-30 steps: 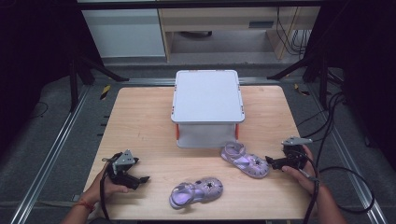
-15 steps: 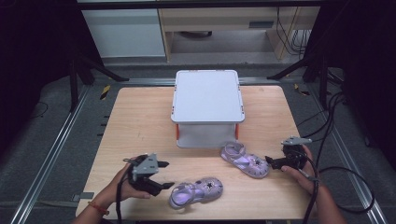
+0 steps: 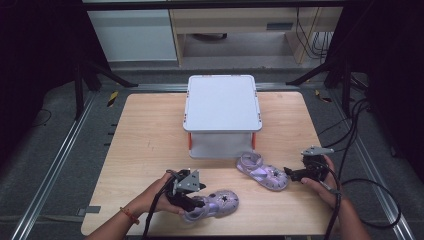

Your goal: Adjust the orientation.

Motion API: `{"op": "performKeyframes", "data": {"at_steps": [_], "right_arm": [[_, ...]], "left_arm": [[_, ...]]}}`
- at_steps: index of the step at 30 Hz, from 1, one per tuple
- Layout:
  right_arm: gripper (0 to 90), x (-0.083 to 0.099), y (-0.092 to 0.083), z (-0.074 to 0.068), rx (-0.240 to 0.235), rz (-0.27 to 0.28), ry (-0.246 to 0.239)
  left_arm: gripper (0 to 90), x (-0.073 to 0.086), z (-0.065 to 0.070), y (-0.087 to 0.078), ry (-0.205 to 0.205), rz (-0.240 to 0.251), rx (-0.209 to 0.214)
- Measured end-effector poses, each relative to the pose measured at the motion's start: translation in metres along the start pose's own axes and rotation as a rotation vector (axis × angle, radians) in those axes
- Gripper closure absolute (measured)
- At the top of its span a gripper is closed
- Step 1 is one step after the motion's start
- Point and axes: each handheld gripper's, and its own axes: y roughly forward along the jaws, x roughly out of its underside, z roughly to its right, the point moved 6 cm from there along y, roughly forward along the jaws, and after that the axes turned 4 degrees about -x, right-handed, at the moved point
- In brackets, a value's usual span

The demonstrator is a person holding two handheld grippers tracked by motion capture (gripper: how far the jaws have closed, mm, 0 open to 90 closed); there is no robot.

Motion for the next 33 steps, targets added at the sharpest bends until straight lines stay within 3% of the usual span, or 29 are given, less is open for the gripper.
{"op": "performKeyframes", "data": {"at_steps": [6, 8, 11, 13, 14, 18, 21, 22, 24, 26, 29, 31, 33], "right_arm": [[1.0, 0.0, 0.0, 0.0, -0.001, -0.002, 0.002], [1.0, 0.0, 0.0, 0.0, -0.001, -0.002, 0.002], [0.9, 0.0, 0.0, 0.0, -0.001, -0.003, 0.003], [0.8, 0.0, 0.0, 0.0, -0.001, -0.004, 0.004], [0.7, 0.0, 0.0, 0.0, -0.001, -0.003, 0.001], [0.6, 0.0, 0.0, 0.0, -0.002, -0.004, 0.0], [0.6, 0.0, 0.0, 0.0, -0.002, -0.004, 0.0], [0.6, 0.0, 0.001, 0.0, -0.003, -0.004, 0.0], [0.6, 0.0, 0.001, 0.0, -0.003, -0.004, 0.0], [0.6, 0.0, 0.001, 0.0, -0.003, -0.004, -0.001], [0.6, 0.0, 0.001, 0.0, -0.003, -0.004, -0.001], [0.6, 0.0, 0.001, 0.0, -0.003, -0.004, 0.0], [0.6, 0.0, 0.001, 0.0, -0.003, -0.003, 0.0]], "left_arm": [[60.5, 0.001, 0.003, 0.005, 0.001, 0.002, -0.002], [72.3, 0.0, 0.002, 0.008, -0.001, -0.003, -0.029], [82.4, 0.0, 0.0, 0.008, 0.001, -0.003, -0.044], [83.2, 0.0, -0.001, 0.008, -0.014, 0.006, -0.058], [83.7, 0.001, -0.004, 0.007, -0.02, -0.001, -0.089], [83.9, 0.003, -0.01, 0.004, -0.047, -0.009, -0.131], [84.1, 0.006, -0.018, -0.003, -0.077, -0.017, -0.202], [84.1, 0.01, -0.025, -0.008, -0.108, -0.028, -0.255], [84.0, 0.012, -0.029, -0.01, -0.132, -0.03, -0.278], [84.1, 0.022, -0.041, -0.018, -0.204, -0.041, -0.34], [83.9, 0.028, -0.042, -0.022, -0.237, -0.058, -0.353], [83.4, 0.033, -0.038, -0.023, -0.287, -0.052, -0.315], [80.9, 0.036, -0.03, -0.024, -0.281, -0.047, -0.273]]}}
